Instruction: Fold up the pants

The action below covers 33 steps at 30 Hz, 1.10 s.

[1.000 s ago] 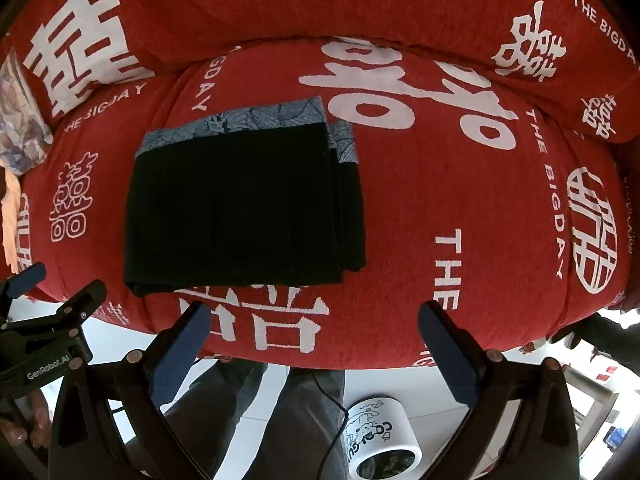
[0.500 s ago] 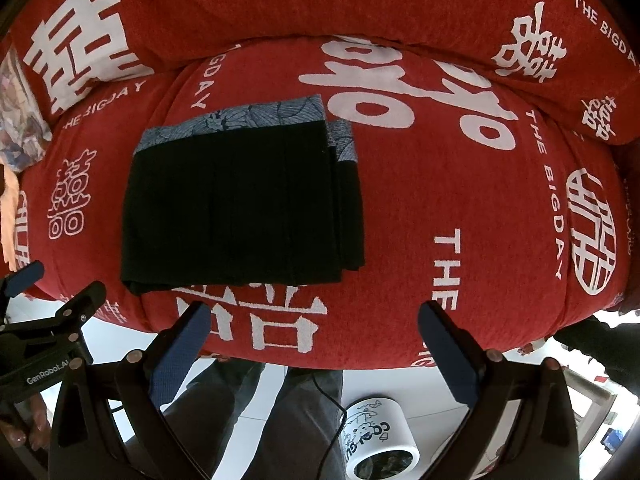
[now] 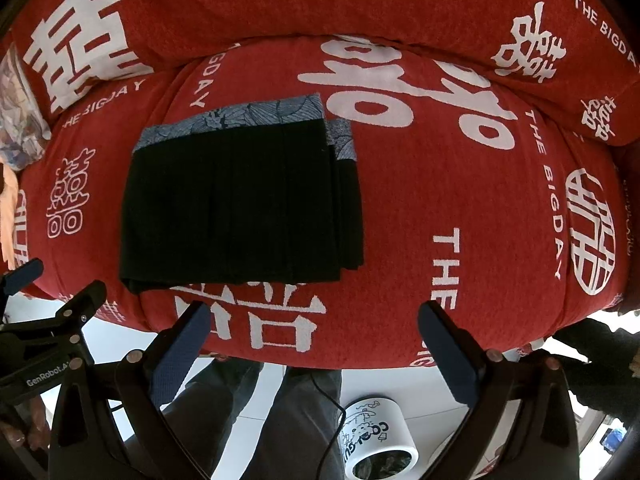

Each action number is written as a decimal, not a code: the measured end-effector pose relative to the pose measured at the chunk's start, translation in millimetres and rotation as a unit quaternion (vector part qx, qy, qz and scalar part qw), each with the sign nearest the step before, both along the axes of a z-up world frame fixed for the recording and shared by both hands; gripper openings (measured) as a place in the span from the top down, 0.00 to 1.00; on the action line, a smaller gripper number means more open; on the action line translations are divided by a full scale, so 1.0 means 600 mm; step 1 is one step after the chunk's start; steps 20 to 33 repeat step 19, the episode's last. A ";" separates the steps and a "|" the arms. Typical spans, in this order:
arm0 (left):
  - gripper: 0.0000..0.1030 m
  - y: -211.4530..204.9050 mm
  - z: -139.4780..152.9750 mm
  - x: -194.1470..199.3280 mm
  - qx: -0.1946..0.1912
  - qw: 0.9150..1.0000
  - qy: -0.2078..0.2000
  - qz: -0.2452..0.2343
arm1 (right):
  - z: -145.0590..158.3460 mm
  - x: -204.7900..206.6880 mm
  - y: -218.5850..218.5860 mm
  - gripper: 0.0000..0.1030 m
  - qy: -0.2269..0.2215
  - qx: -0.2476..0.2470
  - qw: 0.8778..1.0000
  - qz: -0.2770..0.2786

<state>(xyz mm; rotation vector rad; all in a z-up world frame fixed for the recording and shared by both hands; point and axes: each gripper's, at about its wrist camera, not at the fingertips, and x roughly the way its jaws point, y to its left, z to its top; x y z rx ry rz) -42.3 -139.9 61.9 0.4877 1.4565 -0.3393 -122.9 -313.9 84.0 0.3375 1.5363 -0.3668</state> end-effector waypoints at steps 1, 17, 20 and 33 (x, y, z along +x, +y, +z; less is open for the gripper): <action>0.00 0.000 0.000 0.000 -0.001 1.000 -0.001 -0.001 | 0.000 0.000 0.000 0.00 0.000 0.000 1.000 0.000; 0.00 0.001 0.004 0.001 -0.008 1.000 -0.003 -0.003 | -0.002 -0.002 0.000 0.00 0.000 0.002 1.000 -0.001; 0.00 0.000 0.006 0.001 -0.010 1.000 -0.006 -0.008 | -0.002 -0.002 0.001 0.00 0.001 0.001 1.000 0.000; 0.00 0.000 0.006 0.001 -0.010 1.000 -0.006 -0.008 | -0.002 -0.002 0.001 0.00 0.001 0.001 1.000 0.000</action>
